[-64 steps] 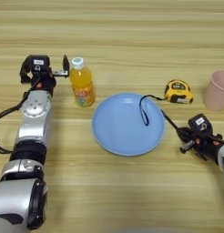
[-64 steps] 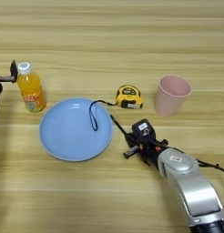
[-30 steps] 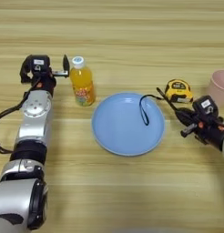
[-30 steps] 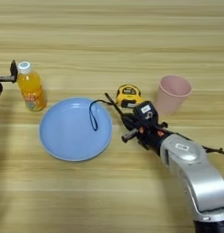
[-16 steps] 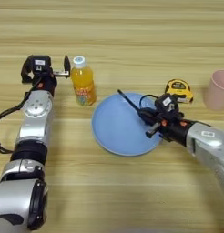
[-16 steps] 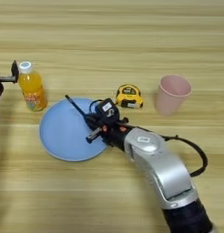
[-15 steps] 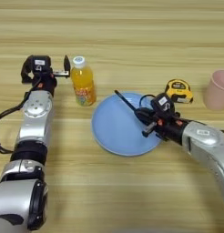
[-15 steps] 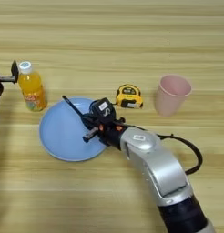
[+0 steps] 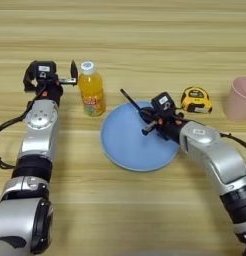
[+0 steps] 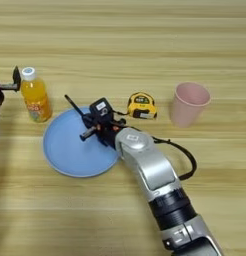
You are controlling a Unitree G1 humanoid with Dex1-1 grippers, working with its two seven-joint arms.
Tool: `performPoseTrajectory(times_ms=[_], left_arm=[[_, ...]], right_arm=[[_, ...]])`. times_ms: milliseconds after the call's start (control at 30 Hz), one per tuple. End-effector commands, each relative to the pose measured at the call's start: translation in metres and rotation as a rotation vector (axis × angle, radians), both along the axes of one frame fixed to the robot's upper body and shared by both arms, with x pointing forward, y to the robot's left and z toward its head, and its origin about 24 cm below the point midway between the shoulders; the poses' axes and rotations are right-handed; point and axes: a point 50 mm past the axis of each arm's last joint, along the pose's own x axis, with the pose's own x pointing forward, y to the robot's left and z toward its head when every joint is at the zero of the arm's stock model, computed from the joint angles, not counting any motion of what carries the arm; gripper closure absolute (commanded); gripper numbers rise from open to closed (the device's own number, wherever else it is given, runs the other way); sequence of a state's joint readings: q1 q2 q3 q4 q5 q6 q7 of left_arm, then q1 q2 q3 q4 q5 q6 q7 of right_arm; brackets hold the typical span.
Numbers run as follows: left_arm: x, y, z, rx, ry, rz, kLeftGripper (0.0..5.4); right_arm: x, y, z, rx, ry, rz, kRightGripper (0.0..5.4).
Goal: Move the objects on the table
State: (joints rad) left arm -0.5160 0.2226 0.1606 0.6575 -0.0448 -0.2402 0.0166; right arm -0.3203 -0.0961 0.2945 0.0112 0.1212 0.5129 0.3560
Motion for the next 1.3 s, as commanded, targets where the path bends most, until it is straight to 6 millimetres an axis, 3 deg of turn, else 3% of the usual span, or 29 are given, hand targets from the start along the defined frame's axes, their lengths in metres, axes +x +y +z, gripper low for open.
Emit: performPoseTrajectory(times_ms=[33, 367, 400, 900, 1067, 1300], left_arm=[[-0.001, 0.000, -0.002, 0.009, 0.014, -0.003, 0.00], [-0.002, 0.000, -0.001, 0.008, 0.013, -0.003, 0.00], [-0.002, 0.000, -0.001, 0.008, 0.013, -0.003, 0.00], [-0.003, -0.002, -0.001, 0.009, 0.013, -0.004, 0.00], [-0.003, -0.002, -0.001, 0.009, 0.013, -0.004, 0.00], [-0.002, -0.003, -0.001, 0.009, 0.013, -0.005, 0.00]], right_arm=[[0.006, 0.004, -0.005, -0.009, 0.001, -0.001, 5.10], [-0.002, 0.015, -0.014, -0.004, 0.029, 0.057, 5.10], [-0.004, 0.016, -0.014, 0.004, 0.030, 0.068, 4.81], [-0.003, 0.012, 0.004, 0.081, -0.027, 0.081, 3.35], [0.002, 0.003, 0.021, 0.055, -0.151, 0.049, 2.67], [0.024, -0.034, 0.054, 0.028, -0.396, -0.142, 1.80]])
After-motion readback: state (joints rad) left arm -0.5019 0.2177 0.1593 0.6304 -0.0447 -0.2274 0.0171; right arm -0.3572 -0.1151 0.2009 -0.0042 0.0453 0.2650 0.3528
